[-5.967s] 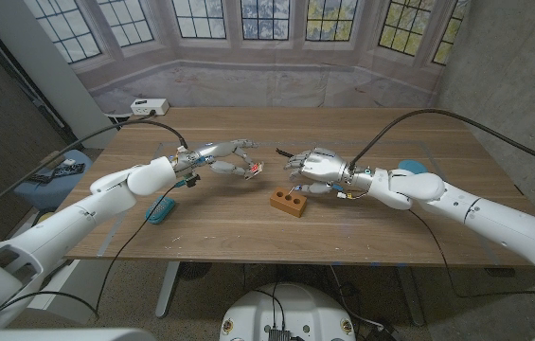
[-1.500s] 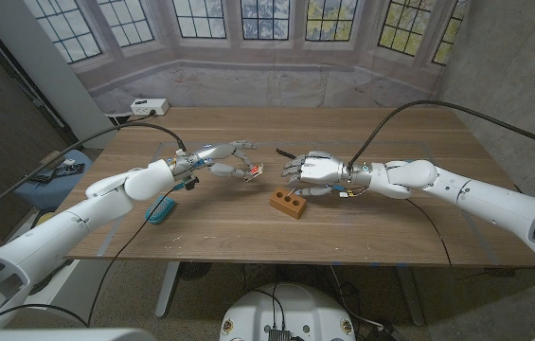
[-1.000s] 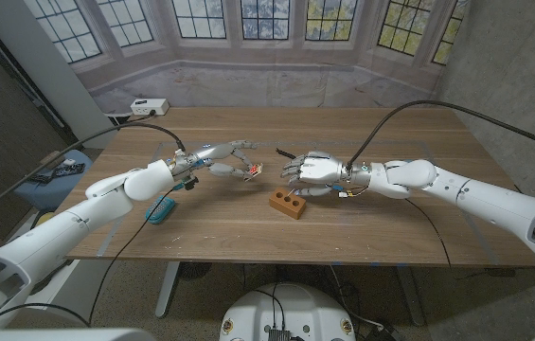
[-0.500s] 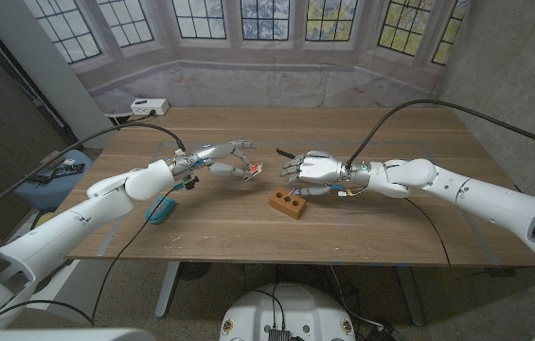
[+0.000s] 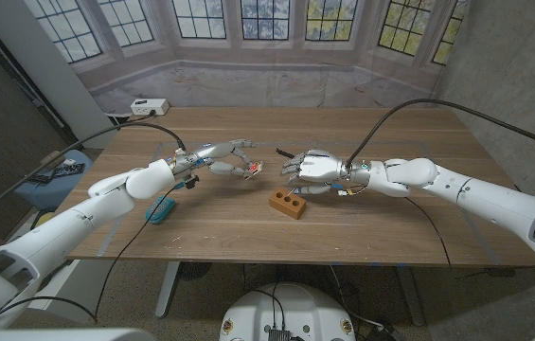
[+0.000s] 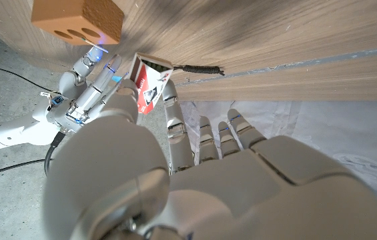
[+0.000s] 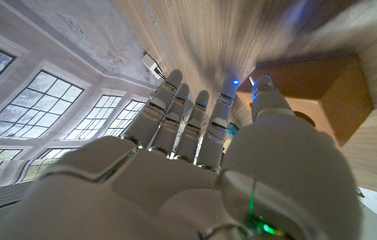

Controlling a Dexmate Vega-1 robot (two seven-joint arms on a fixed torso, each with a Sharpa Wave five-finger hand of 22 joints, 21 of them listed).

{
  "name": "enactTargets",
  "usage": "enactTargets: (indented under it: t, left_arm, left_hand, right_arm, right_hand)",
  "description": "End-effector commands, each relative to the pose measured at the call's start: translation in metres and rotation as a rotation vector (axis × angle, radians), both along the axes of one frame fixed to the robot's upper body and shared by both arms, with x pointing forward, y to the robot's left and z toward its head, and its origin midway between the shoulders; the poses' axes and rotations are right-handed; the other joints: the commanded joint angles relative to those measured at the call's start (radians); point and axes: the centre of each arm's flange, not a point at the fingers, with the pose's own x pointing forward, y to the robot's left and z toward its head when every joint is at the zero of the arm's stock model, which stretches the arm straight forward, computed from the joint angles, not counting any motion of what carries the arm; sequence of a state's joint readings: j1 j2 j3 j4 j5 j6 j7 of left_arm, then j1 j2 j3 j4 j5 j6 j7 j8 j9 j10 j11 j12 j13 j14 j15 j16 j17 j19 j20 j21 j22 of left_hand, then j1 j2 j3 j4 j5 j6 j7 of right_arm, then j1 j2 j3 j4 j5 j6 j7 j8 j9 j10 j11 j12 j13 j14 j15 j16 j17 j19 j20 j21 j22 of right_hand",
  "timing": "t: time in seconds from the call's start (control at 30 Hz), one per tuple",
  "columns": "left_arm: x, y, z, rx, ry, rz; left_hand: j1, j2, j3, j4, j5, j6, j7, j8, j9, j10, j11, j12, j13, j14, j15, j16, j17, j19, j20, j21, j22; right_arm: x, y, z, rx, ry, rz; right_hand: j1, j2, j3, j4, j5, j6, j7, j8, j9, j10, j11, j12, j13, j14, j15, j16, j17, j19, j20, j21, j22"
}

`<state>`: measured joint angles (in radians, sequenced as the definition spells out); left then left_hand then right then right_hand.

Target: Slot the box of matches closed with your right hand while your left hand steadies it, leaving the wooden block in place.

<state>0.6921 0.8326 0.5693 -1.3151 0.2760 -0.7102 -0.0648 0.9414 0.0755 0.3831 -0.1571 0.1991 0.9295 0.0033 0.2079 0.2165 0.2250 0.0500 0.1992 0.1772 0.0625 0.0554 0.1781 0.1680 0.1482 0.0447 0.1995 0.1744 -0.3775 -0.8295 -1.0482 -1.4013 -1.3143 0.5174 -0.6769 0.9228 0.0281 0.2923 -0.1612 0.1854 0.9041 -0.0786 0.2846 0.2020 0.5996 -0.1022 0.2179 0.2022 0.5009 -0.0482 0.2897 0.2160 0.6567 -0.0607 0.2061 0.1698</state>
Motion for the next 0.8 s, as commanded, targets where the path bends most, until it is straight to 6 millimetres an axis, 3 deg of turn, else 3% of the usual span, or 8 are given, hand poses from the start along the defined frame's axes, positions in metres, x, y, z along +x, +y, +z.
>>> enactTargets:
  t: [0.03, 0.8]
  left_arm:
    - [-0.0004, 0.0013, -0.0011, -0.002, 0.003, 0.001]
    - [-0.0038, -0.0002, -0.0029, 0.004, 0.005, 0.000]
  left_hand:
    - [0.009, 0.014, -0.002, -0.001, -0.002, 0.006, 0.001, 0.006, 0.003, 0.006, -0.004, -0.003, 0.002, 0.009, 0.000, 0.000, 0.001, 0.010, 0.002, 0.002, 0.004]
    - [0.009, 0.015, -0.002, -0.001, -0.002, 0.006, 0.001, 0.005, 0.003, 0.006, -0.004, -0.003, 0.002, 0.012, -0.001, 0.000, 0.001, 0.012, 0.000, 0.002, 0.004]
  right_arm:
    - [-0.0020, 0.0015, -0.0023, -0.002, -0.001, 0.000]
    - [-0.0045, 0.0016, -0.0059, 0.005, -0.004, 0.004]
  right_hand:
    - [0.009, 0.001, -0.005, 0.001, 0.009, 0.011, -0.003, 0.003, 0.006, 0.010, 0.002, -0.003, 0.003, 0.008, -0.152, 0.005, 0.006, 0.008, -0.059, -0.003, 0.004]
    - [0.018, 0.003, -0.010, 0.002, 0.010, 0.021, -0.002, 0.002, 0.006, 0.015, 0.000, -0.004, 0.003, 0.011, -0.155, 0.005, 0.006, 0.007, -0.060, -0.004, 0.004]
